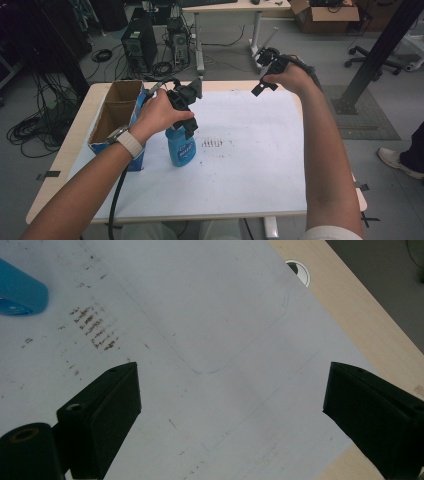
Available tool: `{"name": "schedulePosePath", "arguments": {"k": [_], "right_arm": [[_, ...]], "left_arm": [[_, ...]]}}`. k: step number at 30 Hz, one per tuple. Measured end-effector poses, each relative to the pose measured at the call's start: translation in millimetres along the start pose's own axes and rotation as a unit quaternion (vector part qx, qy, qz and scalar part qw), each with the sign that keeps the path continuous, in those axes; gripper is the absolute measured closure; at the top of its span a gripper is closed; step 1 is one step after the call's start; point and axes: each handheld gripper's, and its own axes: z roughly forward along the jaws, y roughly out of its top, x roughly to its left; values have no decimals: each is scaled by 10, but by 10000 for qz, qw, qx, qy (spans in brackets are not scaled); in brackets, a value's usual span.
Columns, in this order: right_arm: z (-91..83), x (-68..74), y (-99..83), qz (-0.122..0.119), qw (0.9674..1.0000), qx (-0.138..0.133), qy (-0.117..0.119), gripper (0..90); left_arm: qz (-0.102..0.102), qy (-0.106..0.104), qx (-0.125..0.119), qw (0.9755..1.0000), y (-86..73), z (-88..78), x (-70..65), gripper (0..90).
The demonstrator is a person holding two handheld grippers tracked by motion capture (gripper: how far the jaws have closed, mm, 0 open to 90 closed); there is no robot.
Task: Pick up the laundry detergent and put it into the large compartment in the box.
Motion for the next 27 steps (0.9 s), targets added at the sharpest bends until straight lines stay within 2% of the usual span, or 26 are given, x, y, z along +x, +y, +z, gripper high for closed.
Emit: {"name": "schedulePosePath", "arguments": {"k": [17,27], "right_arm": [[8,9,9,-10,10000,-7,4,82],[9,10,10,-22,10000,-6,2,82]], "left_arm": [[-56,26,-39,10000,5,140,5,98],[-86,-42,-46,9999,12,196,6,161]]}}
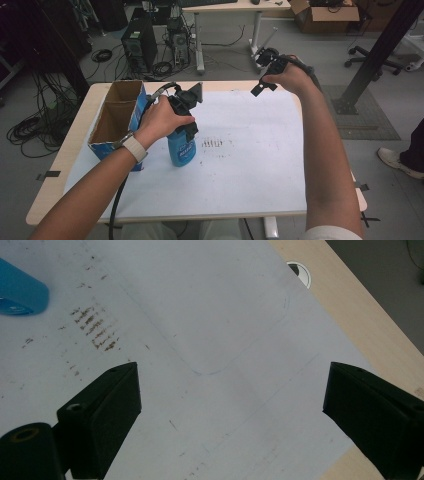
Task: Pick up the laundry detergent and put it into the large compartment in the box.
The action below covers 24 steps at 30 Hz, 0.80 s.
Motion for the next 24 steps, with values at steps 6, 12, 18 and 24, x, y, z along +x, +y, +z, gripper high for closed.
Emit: {"name": "schedulePosePath", "arguments": {"k": [6,12,18,24], "right_arm": [[3,4,3,-8,10000,-5,10,84],[-3,-1,-2,-7,10000,-10,7,85],[1,8,2,-30,10000,-10,16,85],[-5,5,-2,-21,10000,-10,7,85]], "left_arm": [[-4,2,-7,10000,6,6,8,195],[2,29,3,10000,9,15,-3,250],[-6,67,7,10000,13,29,-5,296],[-7,97,-6,10000,8,25,4,336]]}}
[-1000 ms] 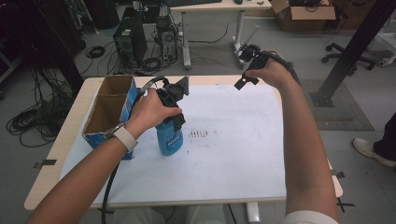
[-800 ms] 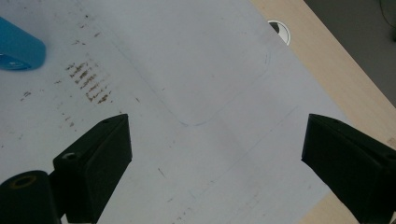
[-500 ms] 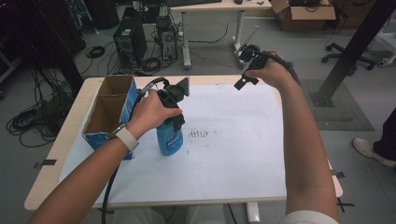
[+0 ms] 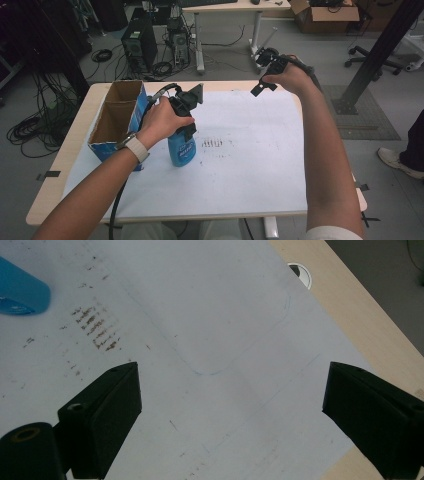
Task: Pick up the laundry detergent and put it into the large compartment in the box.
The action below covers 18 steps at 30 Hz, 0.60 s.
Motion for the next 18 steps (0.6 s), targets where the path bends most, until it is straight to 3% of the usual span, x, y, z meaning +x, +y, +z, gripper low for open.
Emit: {"name": "schedulePosePath", "arguments": {"k": [12,18], "right_arm": [[5,1,4,6,10000,5,2,85],[2,-4,-2,8,10000,11,0,85]], "left_arm": [[34,102,2,9999,-2,6,-1,372],[3,34,-42,10000,-14,-52,15,375]]}}
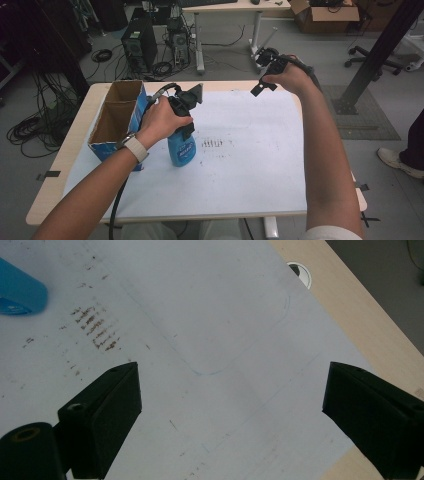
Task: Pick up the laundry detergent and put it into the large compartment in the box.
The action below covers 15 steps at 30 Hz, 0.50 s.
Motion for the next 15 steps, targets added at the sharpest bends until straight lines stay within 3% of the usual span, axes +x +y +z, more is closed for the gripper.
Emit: {"name": "schedulePosePath", "arguments": {"k": [4,15], "right_arm": [[-10,-2,-6,19,10000,-6,-5,85],[-39,7,-20,10,10000,-15,-18,88]], "left_arm": [[-21,-2,-56,10000,-5,-159,11,375],[-113,50,-69,9999,-35,-341,47,375]]}}
